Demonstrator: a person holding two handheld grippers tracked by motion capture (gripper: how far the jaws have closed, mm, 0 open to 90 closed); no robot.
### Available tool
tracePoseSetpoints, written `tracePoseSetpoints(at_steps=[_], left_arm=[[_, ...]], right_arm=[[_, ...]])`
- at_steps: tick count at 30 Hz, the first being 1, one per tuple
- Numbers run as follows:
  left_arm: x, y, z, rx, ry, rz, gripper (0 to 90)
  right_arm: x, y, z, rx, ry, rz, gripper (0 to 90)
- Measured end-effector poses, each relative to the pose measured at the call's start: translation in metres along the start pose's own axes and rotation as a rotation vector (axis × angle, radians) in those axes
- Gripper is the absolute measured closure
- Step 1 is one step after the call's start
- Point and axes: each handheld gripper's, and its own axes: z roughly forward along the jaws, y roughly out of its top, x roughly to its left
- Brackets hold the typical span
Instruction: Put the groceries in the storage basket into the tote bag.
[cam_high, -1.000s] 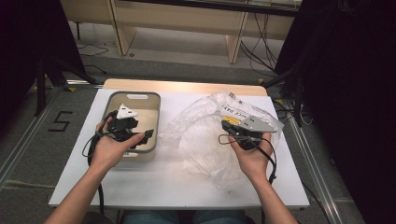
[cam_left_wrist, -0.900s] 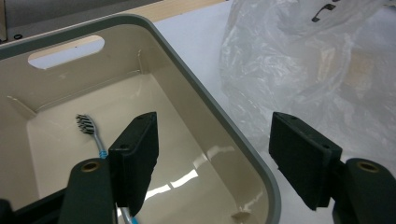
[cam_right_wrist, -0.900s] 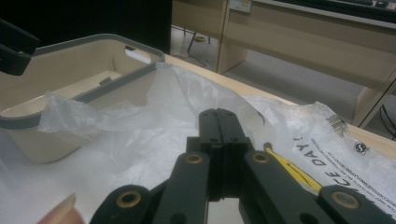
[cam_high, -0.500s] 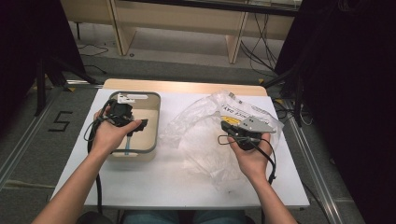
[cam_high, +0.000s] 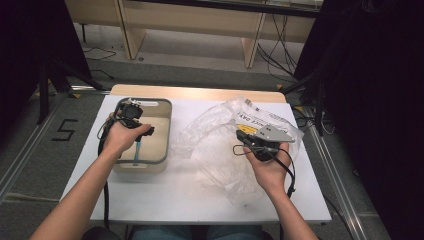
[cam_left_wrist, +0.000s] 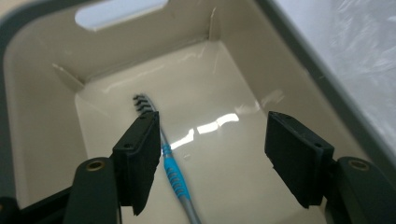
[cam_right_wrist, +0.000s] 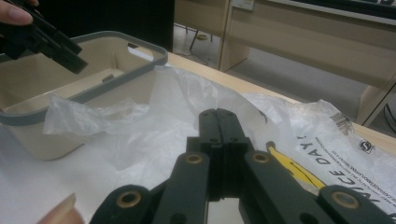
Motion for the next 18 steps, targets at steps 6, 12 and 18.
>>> tracePoseSetpoints(at_steps=[6, 12, 18], left_arm=[[0.004, 0.0, 0.014, 0.086, 0.007, -0.021, 36.4], [0.01, -0.002, 0.024, 0.147, 0.013, -0.046, 37.3], [0.016, -0.003, 0.03, 0.18, 0.022, -0.074, 37.5]], right_arm=[[0.0, 0.0, 0.0, 0.001, 0.001, 0.001, 90.0], [0.0, 0.0, 0.0, 0.001, 0.001, 0.0, 90.0], [0.0, -0.001, 0.001, 0.004, 0.002, 0.002, 90.0]])
